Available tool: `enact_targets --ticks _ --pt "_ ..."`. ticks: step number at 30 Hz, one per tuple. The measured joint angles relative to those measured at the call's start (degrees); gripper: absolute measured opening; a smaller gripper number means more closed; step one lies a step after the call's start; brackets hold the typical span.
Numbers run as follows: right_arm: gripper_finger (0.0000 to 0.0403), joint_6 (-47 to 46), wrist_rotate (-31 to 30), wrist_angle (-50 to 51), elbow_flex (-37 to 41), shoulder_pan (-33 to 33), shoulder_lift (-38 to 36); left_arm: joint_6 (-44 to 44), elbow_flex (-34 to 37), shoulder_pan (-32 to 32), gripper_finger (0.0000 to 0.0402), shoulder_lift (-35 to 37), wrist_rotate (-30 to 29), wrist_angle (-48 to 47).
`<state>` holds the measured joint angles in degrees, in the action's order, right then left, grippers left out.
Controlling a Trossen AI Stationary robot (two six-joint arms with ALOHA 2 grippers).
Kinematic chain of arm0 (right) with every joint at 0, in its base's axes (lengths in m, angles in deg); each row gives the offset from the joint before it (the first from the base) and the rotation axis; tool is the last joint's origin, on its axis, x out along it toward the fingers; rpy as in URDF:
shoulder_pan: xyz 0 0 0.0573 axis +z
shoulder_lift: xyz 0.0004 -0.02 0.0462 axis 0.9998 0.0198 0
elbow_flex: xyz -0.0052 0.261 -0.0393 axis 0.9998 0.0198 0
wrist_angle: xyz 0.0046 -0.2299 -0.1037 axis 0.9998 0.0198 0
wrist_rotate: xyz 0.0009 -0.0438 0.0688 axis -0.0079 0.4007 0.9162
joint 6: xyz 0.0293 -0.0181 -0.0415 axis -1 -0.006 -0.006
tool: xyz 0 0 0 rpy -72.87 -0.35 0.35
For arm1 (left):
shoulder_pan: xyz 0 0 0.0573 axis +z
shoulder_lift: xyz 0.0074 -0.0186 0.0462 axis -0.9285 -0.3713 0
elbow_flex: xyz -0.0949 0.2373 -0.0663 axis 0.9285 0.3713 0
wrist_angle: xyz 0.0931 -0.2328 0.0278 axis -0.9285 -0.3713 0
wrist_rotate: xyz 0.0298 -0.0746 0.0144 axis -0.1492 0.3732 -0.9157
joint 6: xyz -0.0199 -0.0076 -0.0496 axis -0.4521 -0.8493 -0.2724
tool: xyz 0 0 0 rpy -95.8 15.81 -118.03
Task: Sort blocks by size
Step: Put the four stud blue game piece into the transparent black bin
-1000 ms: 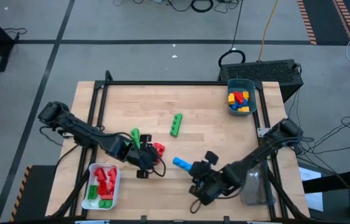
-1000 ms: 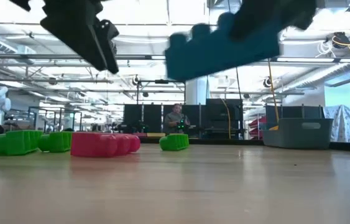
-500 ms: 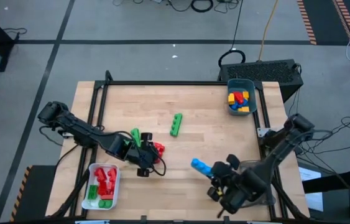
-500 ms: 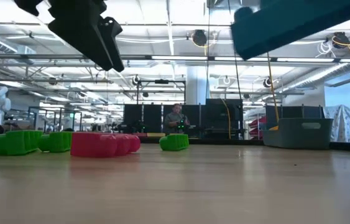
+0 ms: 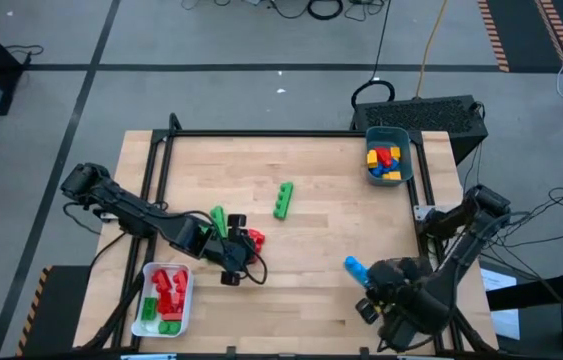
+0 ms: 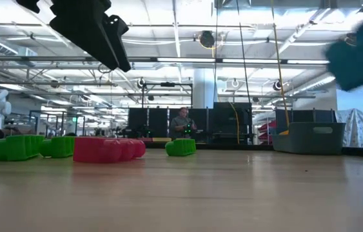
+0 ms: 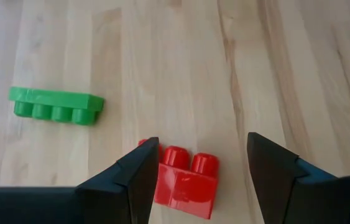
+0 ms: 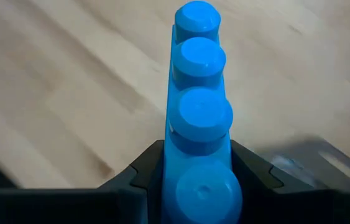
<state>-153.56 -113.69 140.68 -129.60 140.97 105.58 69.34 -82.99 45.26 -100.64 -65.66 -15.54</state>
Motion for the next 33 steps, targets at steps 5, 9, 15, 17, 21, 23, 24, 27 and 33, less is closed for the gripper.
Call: enact_targets --ticks 5,9,15,17,21,23,24,27,33 --pt "0.0122 -13.9 5.9 10.0 -0.8 4.4 0.0 0.0 0.0 0.1 0.0201 0.0 0.1 0.7" --pt "0.0122 -20.1 5.9 10.9 -2.6 8.5 -0.5 0.2 0.0 0.4 0.0201 0.0 0.1 1.7" --pt "0.0122 -21.8 6.1 10.9 -4.9 11.4 -0.7 0.3 0.0 1.7 0.0201 0.0 0.1 1.9" --pt "0.0122 -21.4 9.8 11.0 -5.5 12.0 -0.8 0.3 0.0 2.0 0.0201 0.0 0.1 1.9" --pt "0.0124 -22.7 14.6 11.0 -5.6 14.1 -0.7 0.4 0.0 2.4 0.0201 0.0 0.1 2.6" --pt "0.0124 -22.8 14.5 11.0 -5.6 14.6 -0.6 0.6 0.0 2.5 0.0201 0.0 0.1 2.8" --pt "0.0124 -23.0 14.4 11.0 -5.6 14.8 -0.4 1.0 0.0 2.5 0.0201 0.0 0.1 3.0" --pt "0.0124 -22.7 13.8 11.0 -5.6 14.7 0.4 1.4 0.0 2.5 0.0201 0.0 0.1 3.2" --pt "0.0125 -21.4 18.0 11.0 -5.6 13.9 3.3 0.3 0.0 2.5 0.0201 0.0 0.1 4.1"
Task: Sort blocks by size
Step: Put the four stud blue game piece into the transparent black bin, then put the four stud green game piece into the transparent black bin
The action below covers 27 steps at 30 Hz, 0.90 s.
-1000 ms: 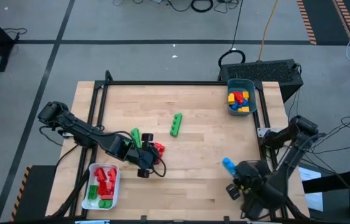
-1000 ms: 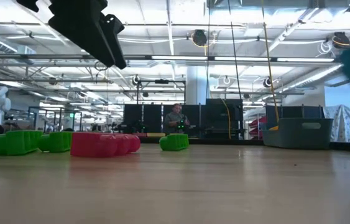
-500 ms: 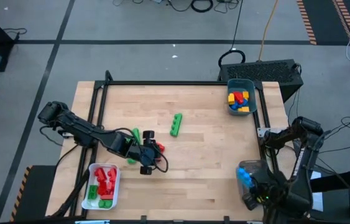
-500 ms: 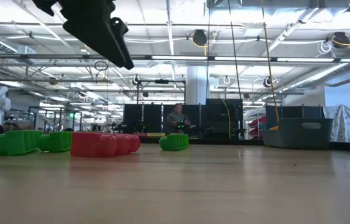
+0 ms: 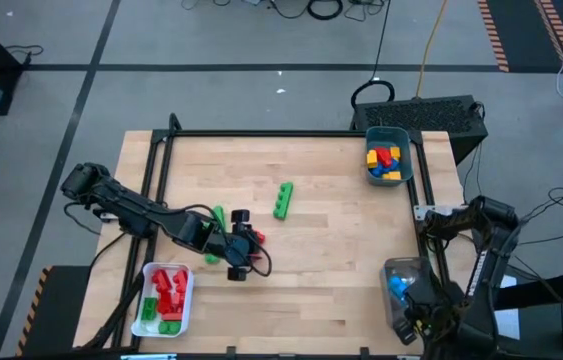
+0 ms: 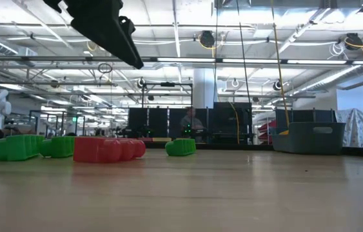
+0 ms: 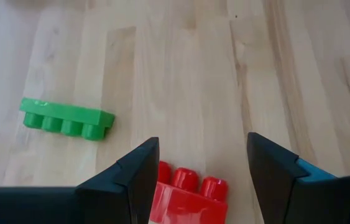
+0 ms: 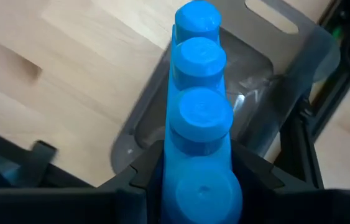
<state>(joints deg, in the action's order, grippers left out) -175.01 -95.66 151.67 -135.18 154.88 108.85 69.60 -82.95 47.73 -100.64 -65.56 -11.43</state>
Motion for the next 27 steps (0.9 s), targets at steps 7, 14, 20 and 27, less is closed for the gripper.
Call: enact_targets --ticks 7,14,20,27 --pt "0.0151 2.2 0.6 0.0 0.0 -1.8 3.5 -1.4 0.0 0.1 0.0201 0.0 0.0 0.3" --pt "0.0209 2.7 0.3 0.0 0.0 -3.1 4.7 -3.4 0.0 1.8 0.0201 0.0 0.2 -0.1" --pt "0.0225 0.4 -4.5 0.0 0.1 -4.7 4.6 -4.9 0.0 5.0 0.0201 -0.6 -0.3 1.3" --pt "0.0226 0.9 -20.9 0.0 0.1 -5.5 3.0 -1.8 2.6 12.1 0.0214 -2.8 3.0 11.1"
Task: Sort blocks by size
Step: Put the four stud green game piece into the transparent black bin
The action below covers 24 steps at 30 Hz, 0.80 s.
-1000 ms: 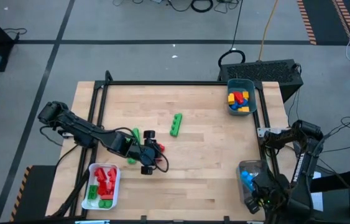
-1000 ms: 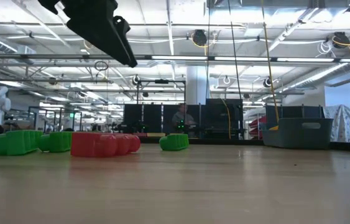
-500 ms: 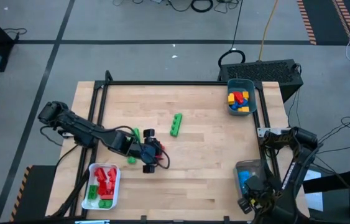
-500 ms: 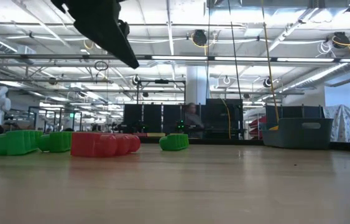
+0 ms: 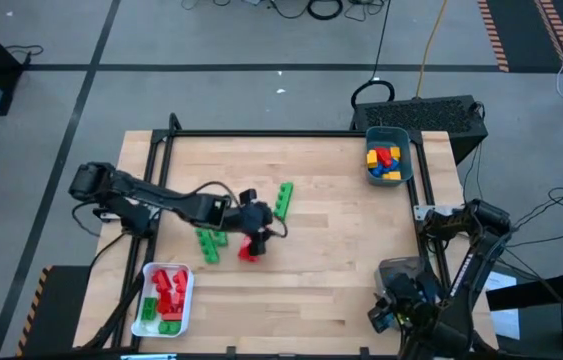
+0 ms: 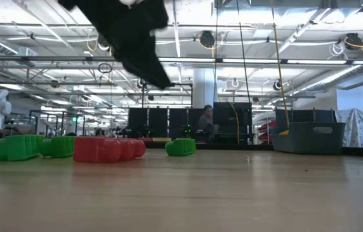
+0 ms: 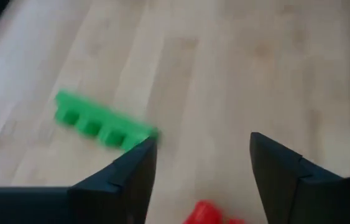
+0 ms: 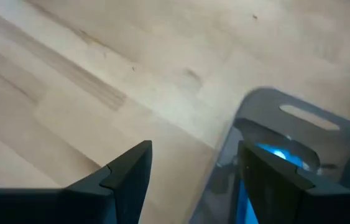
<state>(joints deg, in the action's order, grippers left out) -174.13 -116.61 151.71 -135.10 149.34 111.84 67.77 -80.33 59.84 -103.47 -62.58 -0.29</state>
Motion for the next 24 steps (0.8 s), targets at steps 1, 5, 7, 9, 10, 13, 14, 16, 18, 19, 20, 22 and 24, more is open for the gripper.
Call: enact_targets --ticks 1,5,7,9,10,13,14,16,18,19,20,22,24 --pt "0.0226 0.0 -0.7 0.0 0.0 -0.1 0.0 0.0 0.1 1.4 0.0222 -0.7 0.2 0.2" --pt "0.0226 0.0 -1.1 0.0 0.0 -0.7 0.0 -4.1 0.0 7.2 0.0267 -3.4 0.5 3.3" --pt "0.0226 0.0 -1.0 -0.1 0.0 -0.8 0.0 -7.2 -0.1 9.8 0.0293 -5.2 1.9 6.6" --pt "0.0226 0.1 -1.2 0.0 0.0 -0.8 0.0 -9.9 0.0 11.7 0.0317 -6.9 3.4 8.8" --pt "0.0226 0.3 -1.4 0.0 0.0 -0.8 0.0 -11.5 0.0 12.4 0.0327 -7.9 3.6 10.8" --pt "0.0226 0.6 -3.3 0.0 0.0 -0.8 0.0 -15.1 0.0 14.2 0.0350 -10.7 4.0 14.2" --pt "0.0226 0.7 -3.9 -0.1 0.0 -0.8 0.0 -16.1 -0.1 14.7 0.0355 -11.7 4.0 15.3" --pt "0.0226 1.4 -4.2 -0.1 0.0 -0.8 0.0 -17.5 0.0 15.5 0.0361 -13.4 4.0 15.3" --pt "0.0226 1.8 -4.2 -0.1 0.0 -0.8 0.0 -19.1 -0.1 16.0 0.0363 -15.0 3.8 15.9" --pt "0.0226 2.0 -4.2 -0.1 0.0 -0.8 0.0 -19.4 -0.1 16.3 0.0363 -15.6 3.7 15.7" --pt "0.0226 2.2 -4.2 -0.1 0.0 -0.8 0.0 -19.5 -0.1 16.4 0.0364 -16.4 3.7 15.8" --pt "0.0226 2.6 -4.2 -0.1 0.0 -0.8 0.0 -19.6 -0.1 16.6 0.0364 -17.8 3.7 16.2" --pt "0.0226 2.7 -4.3 -0.1 0.0 -0.8 0.0 -19.6 -0.3 16.6 0.0364 -19.1 3.3 16.2"
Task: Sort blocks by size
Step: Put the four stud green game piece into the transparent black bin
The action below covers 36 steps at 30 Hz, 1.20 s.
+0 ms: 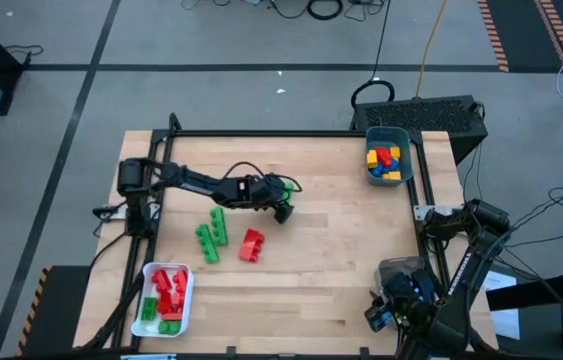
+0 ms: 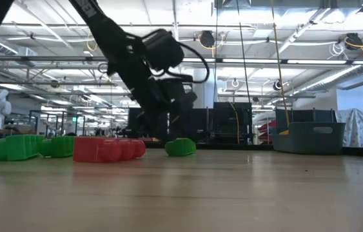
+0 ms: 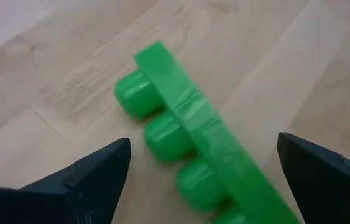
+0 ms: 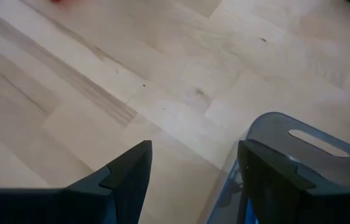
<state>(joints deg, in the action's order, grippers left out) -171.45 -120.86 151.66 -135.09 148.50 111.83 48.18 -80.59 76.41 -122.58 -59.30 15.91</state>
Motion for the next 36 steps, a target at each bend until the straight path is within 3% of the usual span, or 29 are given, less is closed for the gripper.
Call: enact_targets --ticks 5,9,19,25,31,36 --pt "0.0226 0.1 0.0 0.0 0.0 0.0 0.0 0.1 -1.3 -0.1 0.0361 -3.8 -0.6 0.2" --pt "0.0226 0.1 0.0 0.0 0.0 0.0 0.0 0.4 -1.8 -0.1 0.0333 -5.3 -1.6 0.6" --pt "0.0226 6.9 -0.5 0.0 0.0 -0.4 0.0 8.3 -1.5 -0.3 0.0170 -3.9 -0.5 -0.1" --pt "0.0226 18.6 -6.8 -1.8 0.0 -1.1 0.0 15.7 -1.5 -0.6 0.0078 -3.7 5.1 1.2" --pt "0.0226 31.6 -7.6 -3.4 0.0 -5.1 0.1 24.0 -1.5 -4.1 0.0074 -3.7 11.3 4.3" --pt "0.0226 40.9 -7.4 -5.7 0.0 -10.2 0.1 30.4 -3.2 -9.1 0.0074 -3.7 12.5 5.7"
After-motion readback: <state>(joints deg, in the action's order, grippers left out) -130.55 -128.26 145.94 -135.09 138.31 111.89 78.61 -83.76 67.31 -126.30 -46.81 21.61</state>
